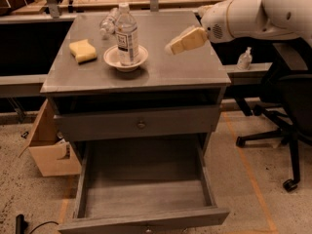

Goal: Place blue plastic bottle into middle drawer

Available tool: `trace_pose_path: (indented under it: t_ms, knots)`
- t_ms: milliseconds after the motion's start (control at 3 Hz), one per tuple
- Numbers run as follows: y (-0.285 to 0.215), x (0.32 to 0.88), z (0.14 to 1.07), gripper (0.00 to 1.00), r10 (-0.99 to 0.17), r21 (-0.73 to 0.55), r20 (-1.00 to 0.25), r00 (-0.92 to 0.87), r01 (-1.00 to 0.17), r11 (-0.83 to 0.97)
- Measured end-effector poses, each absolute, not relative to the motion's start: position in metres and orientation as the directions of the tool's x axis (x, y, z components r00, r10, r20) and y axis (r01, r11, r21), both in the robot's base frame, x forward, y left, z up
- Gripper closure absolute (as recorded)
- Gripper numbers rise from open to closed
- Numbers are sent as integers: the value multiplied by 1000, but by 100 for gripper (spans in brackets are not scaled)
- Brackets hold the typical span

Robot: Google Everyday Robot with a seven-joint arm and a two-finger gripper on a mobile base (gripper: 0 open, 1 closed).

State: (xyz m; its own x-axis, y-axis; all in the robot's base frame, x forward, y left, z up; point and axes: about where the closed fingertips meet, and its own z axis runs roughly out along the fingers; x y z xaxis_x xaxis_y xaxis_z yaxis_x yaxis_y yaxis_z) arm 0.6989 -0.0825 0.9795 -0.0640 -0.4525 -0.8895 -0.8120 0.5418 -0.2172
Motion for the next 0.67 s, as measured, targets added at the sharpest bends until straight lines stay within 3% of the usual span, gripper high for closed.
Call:
trace_pose_path:
  t_ms: [667]
  knots:
    - [-2, 735, 952, 0, -339, -134, -940, -29, -884, 449]
